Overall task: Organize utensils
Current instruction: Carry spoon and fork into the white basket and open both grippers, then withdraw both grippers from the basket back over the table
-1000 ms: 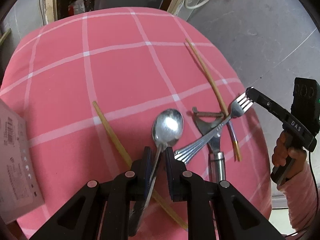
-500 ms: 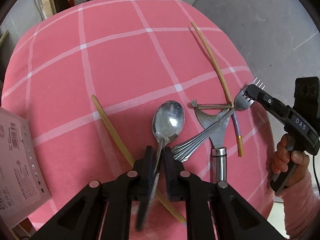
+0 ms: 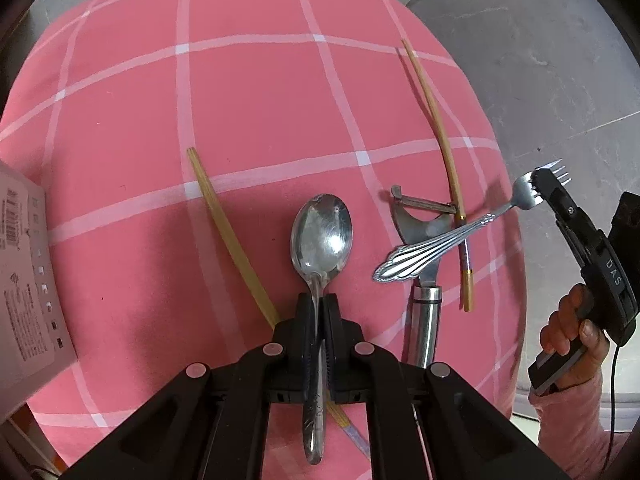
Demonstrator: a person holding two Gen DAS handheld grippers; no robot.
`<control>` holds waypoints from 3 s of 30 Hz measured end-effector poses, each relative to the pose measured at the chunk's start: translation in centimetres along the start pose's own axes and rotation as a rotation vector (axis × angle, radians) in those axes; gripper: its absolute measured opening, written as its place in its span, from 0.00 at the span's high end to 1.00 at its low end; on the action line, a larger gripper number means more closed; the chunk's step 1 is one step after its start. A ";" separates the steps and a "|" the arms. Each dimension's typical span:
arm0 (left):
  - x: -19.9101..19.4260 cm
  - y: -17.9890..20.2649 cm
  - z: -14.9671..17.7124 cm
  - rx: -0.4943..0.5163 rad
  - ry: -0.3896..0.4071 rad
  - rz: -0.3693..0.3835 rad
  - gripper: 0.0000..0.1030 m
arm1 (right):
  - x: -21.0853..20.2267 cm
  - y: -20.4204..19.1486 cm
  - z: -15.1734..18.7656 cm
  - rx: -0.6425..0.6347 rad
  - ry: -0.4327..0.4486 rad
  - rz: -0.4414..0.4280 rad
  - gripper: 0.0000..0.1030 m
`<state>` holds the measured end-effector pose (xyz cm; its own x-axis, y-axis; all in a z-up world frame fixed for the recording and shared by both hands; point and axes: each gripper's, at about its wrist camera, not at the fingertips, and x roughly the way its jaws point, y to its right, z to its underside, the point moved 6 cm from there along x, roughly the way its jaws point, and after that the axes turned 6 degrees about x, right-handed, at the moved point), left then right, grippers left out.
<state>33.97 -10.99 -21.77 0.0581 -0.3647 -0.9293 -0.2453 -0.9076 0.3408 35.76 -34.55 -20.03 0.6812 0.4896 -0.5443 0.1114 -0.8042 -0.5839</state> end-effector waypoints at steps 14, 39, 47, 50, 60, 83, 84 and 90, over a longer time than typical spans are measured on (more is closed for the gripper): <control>-5.7 3.0 2.4 0.042 0.405 0.008 0.95 | -4.9 -4.0 -1.9 -0.114 0.095 0.047 0.98; -31.8 -6.1 5.2 -0.059 1.059 -0.114 0.95 | -7.3 -33.5 -6.0 -0.517 0.276 -0.157 0.98; -31.0 -11.4 5.1 -0.149 1.146 -0.005 0.95 | -3.6 -37.8 -2.9 -0.671 0.171 -0.034 0.98; -29.7 -12.2 5.0 -0.156 1.157 0.038 0.95 | -2.7 -37.6 -2.0 -0.691 0.125 0.009 0.98; -25.5 -13.1 5.2 -0.132 1.161 0.030 0.94 | 0.7 -36.7 0.7 -0.689 0.045 0.036 0.98; -24.2 -13.9 7.6 -0.079 1.089 0.025 0.92 | 3.5 -33.6 2.6 -0.445 0.046 -0.099 0.83; -24.5 -13.7 7.8 -0.077 1.089 0.021 0.90 | 3.0 -33.5 2.5 -0.438 0.062 -0.104 0.81; -26.2 -12.4 8.7 -0.077 1.094 -0.052 0.56 | -1.2 -32.6 0.8 -0.414 0.217 -0.065 0.56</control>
<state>27.09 11.67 -2.90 0.9033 -0.2779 -0.3270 -0.1582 -0.9240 0.3481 30.74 -8.62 -0.81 0.7936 0.4973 -0.3507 0.4082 -0.8625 -0.2993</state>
